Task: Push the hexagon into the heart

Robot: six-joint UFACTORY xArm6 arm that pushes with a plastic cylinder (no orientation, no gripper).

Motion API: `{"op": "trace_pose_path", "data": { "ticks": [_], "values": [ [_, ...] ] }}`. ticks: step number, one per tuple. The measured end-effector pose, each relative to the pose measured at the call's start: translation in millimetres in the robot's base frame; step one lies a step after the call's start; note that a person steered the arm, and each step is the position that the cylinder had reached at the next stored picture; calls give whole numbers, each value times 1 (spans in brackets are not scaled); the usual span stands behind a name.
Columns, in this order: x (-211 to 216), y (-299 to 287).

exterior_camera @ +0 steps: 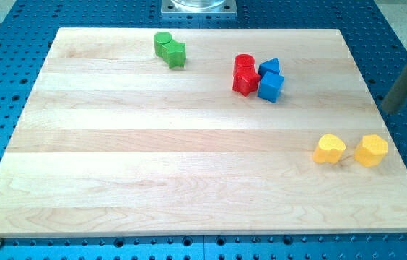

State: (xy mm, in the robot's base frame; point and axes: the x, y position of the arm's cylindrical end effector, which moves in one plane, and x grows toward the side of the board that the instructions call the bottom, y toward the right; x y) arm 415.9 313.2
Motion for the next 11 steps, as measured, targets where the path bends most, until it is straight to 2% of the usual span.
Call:
{"op": "trace_pose_path", "data": {
  "ticks": [1, 3, 4, 7, 8, 9, 11],
  "values": [
    [28, -14],
    [43, -3],
    [63, -5],
    [64, -48],
    [64, -46],
    [62, -19],
    [92, -19]
  ]
}}
